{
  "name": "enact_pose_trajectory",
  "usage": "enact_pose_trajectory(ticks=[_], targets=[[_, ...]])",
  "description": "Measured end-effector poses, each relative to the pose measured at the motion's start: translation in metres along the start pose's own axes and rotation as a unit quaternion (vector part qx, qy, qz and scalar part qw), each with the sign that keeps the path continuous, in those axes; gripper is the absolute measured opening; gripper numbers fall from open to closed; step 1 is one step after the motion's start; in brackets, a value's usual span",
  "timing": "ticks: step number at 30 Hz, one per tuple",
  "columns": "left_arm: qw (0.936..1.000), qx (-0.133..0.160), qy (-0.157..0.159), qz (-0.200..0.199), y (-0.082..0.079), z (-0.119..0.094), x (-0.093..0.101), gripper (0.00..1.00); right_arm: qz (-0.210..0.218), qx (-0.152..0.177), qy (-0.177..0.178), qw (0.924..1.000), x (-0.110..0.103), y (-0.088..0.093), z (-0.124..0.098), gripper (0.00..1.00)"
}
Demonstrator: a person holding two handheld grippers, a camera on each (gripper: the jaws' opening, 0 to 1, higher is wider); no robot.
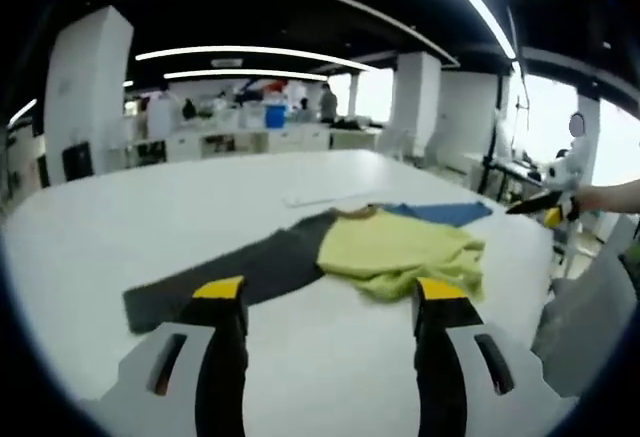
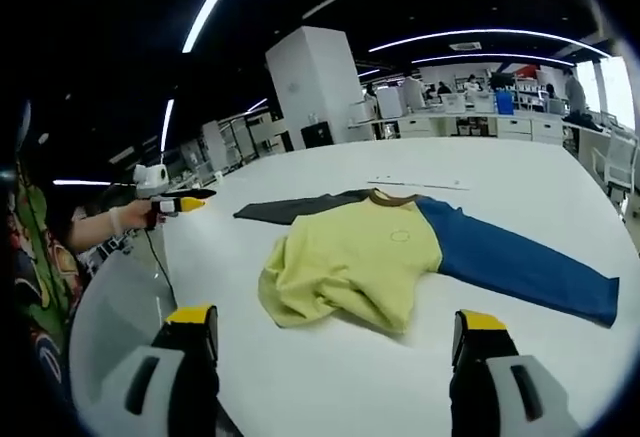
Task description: Fold the garment on the visible template until the final outline fits inside the template.
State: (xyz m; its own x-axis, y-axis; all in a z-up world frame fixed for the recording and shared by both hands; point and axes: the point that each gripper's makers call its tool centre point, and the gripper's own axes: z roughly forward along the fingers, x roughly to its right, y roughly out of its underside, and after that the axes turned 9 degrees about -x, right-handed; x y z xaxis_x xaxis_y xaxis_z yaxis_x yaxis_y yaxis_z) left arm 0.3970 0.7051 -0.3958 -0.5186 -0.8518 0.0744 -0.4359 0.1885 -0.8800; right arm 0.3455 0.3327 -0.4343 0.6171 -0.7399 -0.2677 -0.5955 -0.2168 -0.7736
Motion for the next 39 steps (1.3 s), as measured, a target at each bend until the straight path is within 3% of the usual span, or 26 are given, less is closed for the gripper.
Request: enact_pose_trajectory(ticks=[7, 14, 16, 18, 20, 22, 23, 25, 28, 30, 34, 37, 39], targets=[[0.9999, 0.008, -0.003, -0.007, 0.005, -0.005, 0.004, 0.61, -0.031, -0.022, -0.041, 0.9984, -0.03, -0.009, 0.033, 0.98], [0.9996, 0.014, -0.006, -0.022, 0.013, -0.012, 0.005, 0.59, -0.042, -0.041, -0.04, 0.9975, -0.025, -0.007, 0.05, 0.96], [0.9996, 0.014, -0.006, -0.023, 0.017, -0.014, 0.005, 0.59, -0.041, -0.051, -0.028, 0.9974, -0.016, -0.001, 0.052, 0.89], [0.9995, 0.011, -0.007, -0.027, 0.019, -0.014, 0.006, 0.59, -0.053, -0.063, 0.003, 0.9966, -0.003, 0.004, 0.054, 0.75], [0.9995, 0.012, -0.009, -0.027, 0.018, -0.014, 0.006, 0.58, -0.128, -0.083, 0.036, 0.9876, 0.006, 0.008, 0.057, 0.5], [0.9995, 0.014, -0.008, -0.027, 0.015, -0.014, 0.006, 0.58, -0.154, -0.094, 0.032, 0.983, 0.001, 0.012, 0.062, 0.33], [0.9995, 0.015, -0.008, -0.027, 0.014, -0.014, 0.006, 0.58, -0.148, -0.087, 0.017, 0.985, -0.006, 0.011, 0.067, 0.31], [0.9995, 0.017, -0.006, -0.026, 0.012, -0.014, 0.007, 0.57, -0.147, -0.091, 0.009, 0.9849, -0.011, 0.011, 0.076, 0.37], [0.999, 0.028, -0.004, -0.034, 0.008, -0.015, 0.009, 0.57, -0.212, -0.119, 0.034, 0.9693, -0.001, 0.016, 0.091, 0.37], [0.9989, 0.03, -0.005, -0.037, 0.007, -0.016, 0.009, 0.57, -0.2, -0.129, 0.017, 0.9711, -0.004, 0.019, 0.099, 0.31], [0.9986, 0.034, -0.004, -0.039, 0.006, -0.016, 0.012, 0.57, -0.246, -0.152, 0.041, 0.9564, 0.008, 0.022, 0.109, 0.29], [0.9986, 0.036, -0.003, -0.038, 0.004, -0.015, 0.014, 0.57, -0.265, -0.168, 0.05, 0.9481, 0.016, 0.025, 0.115, 0.21], [0.9983, 0.041, -0.002, -0.041, 0.001, -0.016, 0.015, 0.56, -0.271, -0.167, 0.061, 0.946, 0.021, 0.023, 0.116, 0.08]])
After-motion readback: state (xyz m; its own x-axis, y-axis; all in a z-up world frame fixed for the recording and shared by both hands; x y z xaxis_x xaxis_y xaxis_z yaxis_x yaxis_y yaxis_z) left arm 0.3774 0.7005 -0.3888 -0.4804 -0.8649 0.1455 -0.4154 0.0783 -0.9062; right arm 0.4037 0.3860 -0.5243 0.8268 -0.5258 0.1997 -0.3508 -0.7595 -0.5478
